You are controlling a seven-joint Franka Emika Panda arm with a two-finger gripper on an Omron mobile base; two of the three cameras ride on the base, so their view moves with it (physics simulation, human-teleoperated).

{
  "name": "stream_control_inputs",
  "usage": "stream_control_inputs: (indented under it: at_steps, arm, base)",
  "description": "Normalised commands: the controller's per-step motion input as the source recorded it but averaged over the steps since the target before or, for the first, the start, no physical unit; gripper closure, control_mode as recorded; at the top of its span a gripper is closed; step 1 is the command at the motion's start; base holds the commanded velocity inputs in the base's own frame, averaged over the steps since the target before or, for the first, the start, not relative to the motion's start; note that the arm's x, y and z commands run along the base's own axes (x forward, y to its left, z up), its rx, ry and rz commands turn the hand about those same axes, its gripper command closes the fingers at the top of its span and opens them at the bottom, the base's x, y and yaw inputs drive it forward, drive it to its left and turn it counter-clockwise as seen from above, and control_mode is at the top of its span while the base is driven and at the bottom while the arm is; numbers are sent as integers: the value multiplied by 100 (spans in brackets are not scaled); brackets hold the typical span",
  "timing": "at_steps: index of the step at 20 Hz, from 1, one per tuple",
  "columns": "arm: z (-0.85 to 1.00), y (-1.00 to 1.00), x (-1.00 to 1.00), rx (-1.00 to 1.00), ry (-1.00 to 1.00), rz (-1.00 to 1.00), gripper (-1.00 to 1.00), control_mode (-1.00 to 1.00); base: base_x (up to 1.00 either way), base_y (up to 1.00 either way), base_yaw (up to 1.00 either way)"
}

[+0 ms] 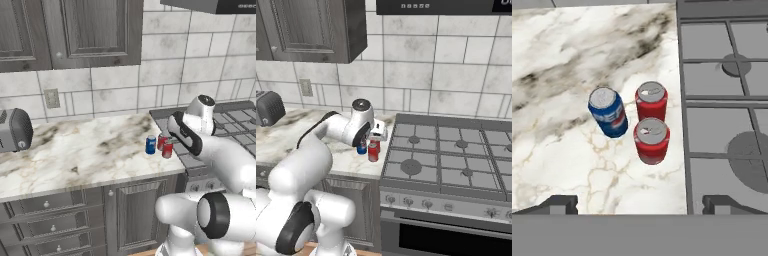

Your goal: Four empty soda cans are scattered around the kitchen. Gather all the cans and cluster them next to the stove for recycling.

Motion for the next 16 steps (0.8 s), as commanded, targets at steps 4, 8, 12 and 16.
stream_control_inputs:
  at_steps: [4, 8, 12, 16]
  arm:
    - [44, 0, -79, 0, 0, 0, -100, -100]
    - [42, 0, -81, 0, 0, 0, -100, -100]
    - [44, -3, -91, 0, 0, 2, -100, -100]
    - [34, 6, -80, -1, -2, 0, -100, -100]
  base:
    - [0, 0, 0]
    - [0, 0, 0]
    - [0, 0, 0]
    - [0, 0, 0]
